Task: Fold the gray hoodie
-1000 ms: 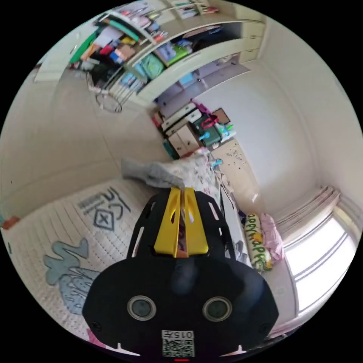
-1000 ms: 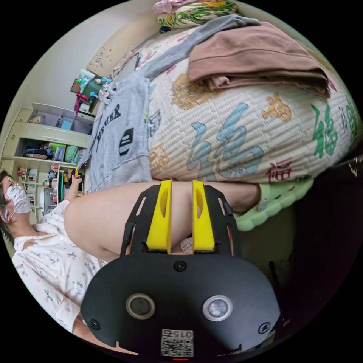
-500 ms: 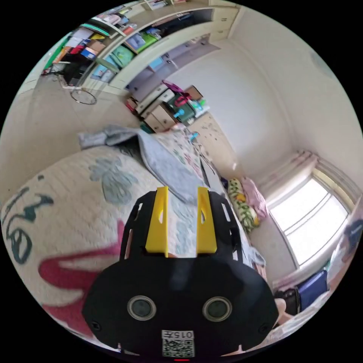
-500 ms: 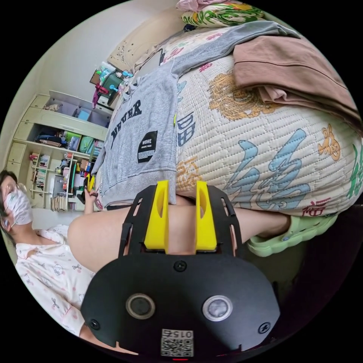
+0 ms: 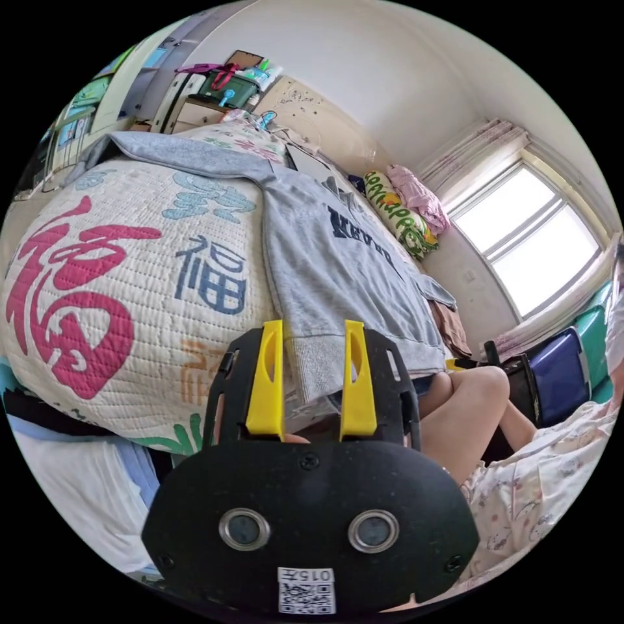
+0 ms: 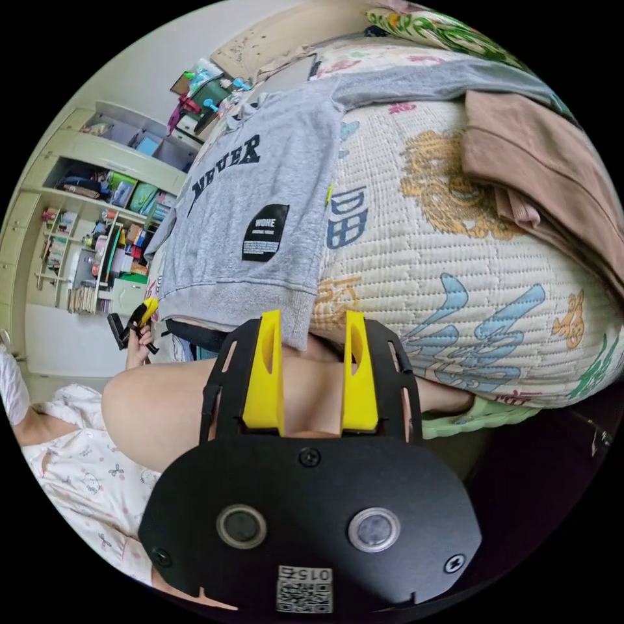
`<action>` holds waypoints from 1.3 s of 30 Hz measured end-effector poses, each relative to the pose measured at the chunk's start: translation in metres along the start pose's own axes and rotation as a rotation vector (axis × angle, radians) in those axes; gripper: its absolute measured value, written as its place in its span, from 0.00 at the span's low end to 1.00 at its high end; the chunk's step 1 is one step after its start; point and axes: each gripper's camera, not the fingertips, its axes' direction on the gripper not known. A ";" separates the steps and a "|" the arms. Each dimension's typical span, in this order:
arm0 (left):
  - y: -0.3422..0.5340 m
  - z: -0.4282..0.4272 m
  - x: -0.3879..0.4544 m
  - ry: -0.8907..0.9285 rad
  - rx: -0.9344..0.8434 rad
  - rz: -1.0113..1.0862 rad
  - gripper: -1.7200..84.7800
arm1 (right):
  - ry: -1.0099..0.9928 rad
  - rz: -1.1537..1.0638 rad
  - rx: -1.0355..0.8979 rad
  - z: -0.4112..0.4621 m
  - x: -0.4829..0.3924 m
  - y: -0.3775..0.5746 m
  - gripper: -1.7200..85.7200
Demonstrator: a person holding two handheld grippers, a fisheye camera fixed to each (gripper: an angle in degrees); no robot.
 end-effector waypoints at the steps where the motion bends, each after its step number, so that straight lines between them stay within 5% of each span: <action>1: 0.001 0.003 -0.002 -0.010 -0.001 0.003 0.18 | 0.005 -0.019 0.012 -0.001 -0.002 0.000 0.17; 22: -0.033 0.128 -0.093 -0.326 -0.191 0.148 0.03 | 0.095 -0.106 -0.005 0.049 0.020 -0.004 0.08; 26: -0.029 0.235 -0.119 -0.461 -0.315 0.233 0.03 | 0.291 -0.102 -0.117 0.115 0.029 -0.003 0.04; 28: -0.032 0.260 -0.118 -0.526 -0.329 0.283 0.03 | 0.634 -0.177 -0.325 0.181 0.030 0.004 0.02; 29: -0.035 0.274 -0.120 -0.557 -0.340 0.310 0.03 | 0.713 -0.188 -0.272 0.193 0.025 0.008 0.02; 39: -0.070 0.372 -0.190 -0.658 -0.290 0.335 0.03 | 0.545 -0.068 -0.052 0.190 0.066 0.032 0.01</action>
